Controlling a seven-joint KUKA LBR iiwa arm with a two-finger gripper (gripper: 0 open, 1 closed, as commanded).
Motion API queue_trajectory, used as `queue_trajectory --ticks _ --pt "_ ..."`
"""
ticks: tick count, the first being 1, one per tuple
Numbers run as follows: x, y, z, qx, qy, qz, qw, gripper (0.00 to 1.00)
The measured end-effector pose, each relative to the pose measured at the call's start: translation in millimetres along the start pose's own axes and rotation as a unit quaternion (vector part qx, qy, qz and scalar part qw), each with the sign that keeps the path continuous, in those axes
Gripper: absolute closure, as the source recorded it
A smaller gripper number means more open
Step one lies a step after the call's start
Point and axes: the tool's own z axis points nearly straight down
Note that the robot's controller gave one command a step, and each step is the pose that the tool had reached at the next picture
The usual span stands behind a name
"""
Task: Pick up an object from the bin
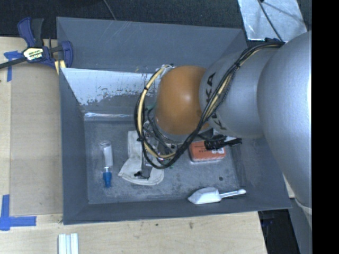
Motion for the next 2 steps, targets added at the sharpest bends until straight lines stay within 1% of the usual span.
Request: queue_trajectory --ticks 1,2 --pt "-11.8 17.3 40.5 -0.002 -0.0025 0.000 1.0000 1.00" --pt "-11.8 17.3 40.5 -0.002 -0.0025 0.000 1.0000 1.00"
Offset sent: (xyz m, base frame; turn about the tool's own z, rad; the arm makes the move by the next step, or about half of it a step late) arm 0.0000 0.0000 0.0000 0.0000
